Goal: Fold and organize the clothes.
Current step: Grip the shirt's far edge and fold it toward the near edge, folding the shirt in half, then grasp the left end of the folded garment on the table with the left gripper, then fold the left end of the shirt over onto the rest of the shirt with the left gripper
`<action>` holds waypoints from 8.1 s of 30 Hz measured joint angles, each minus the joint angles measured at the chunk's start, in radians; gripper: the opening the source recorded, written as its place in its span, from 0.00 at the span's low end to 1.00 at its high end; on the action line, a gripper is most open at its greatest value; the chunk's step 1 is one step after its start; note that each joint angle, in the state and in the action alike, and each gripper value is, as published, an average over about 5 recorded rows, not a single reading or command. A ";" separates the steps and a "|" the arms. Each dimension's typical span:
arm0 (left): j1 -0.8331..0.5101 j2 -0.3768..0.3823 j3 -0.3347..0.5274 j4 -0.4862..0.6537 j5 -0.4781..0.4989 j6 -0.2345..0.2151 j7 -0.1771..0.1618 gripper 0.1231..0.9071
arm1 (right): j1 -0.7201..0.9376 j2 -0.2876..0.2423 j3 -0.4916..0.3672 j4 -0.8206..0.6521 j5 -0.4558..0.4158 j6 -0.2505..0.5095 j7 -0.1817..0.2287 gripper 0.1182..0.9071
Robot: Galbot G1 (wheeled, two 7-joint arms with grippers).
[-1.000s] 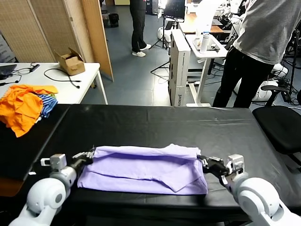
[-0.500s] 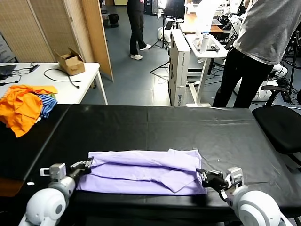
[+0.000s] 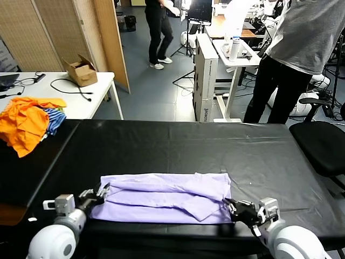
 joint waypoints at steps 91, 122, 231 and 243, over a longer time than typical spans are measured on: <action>-0.006 -0.107 -0.021 0.114 0.020 -0.048 0.073 1.00 | 0.219 0.156 -0.053 -0.248 -0.063 0.018 -0.046 1.00; 0.022 -0.146 0.006 0.122 0.295 -0.129 0.163 0.08 | 0.219 0.166 -0.047 -0.244 -0.070 0.030 -0.045 1.00; 0.045 -0.362 0.314 -0.066 0.495 -0.190 0.089 1.00 | 0.326 0.087 -0.523 -0.175 -0.336 0.154 -0.296 1.00; 0.046 -0.358 0.301 -0.064 0.508 -0.197 0.088 1.00 | 0.320 0.081 -0.596 -0.220 -0.533 0.260 -0.354 0.63</action>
